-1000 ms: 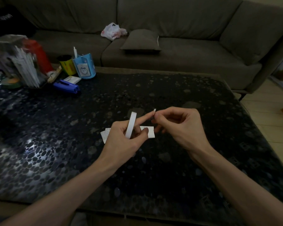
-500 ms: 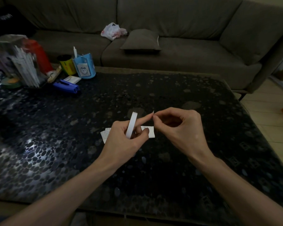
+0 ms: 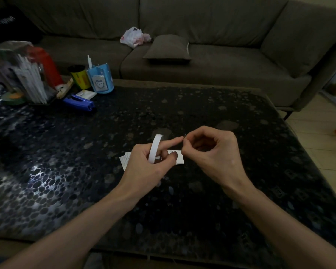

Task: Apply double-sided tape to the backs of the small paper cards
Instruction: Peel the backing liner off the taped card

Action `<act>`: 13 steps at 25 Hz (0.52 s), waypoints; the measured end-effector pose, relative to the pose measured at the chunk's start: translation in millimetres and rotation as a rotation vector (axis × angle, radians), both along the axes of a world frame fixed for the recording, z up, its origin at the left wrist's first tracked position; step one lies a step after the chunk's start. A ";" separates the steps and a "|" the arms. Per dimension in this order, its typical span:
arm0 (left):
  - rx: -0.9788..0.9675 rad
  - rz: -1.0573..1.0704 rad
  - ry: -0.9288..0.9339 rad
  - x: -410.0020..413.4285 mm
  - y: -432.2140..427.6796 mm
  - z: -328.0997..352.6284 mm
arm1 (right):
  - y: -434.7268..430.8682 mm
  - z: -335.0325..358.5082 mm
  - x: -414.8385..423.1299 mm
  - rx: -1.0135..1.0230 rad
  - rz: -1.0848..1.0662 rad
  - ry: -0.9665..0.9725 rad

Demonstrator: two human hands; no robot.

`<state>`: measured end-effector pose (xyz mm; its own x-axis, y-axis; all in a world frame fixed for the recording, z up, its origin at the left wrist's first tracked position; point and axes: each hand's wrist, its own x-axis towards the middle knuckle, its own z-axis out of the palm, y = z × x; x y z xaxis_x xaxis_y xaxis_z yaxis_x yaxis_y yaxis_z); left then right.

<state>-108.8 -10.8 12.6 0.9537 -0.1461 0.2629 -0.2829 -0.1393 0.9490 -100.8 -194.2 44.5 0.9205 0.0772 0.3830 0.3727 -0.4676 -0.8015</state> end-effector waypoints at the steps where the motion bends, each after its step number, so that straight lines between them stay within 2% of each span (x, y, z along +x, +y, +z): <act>1: -0.014 -0.001 0.012 0.6 0.9 -0.7 | 0.2 0.3 0.1 0.029 0.001 0.024; 6: -0.064 -0.033 0.073 1.9 3.3 -2.5 | -0.4 2.4 1.9 0.139 0.025 0.091; 13: 0.033 0.005 -0.013 -1.3 1.4 1.4 | 0.8 0.4 -0.4 0.041 0.013 0.020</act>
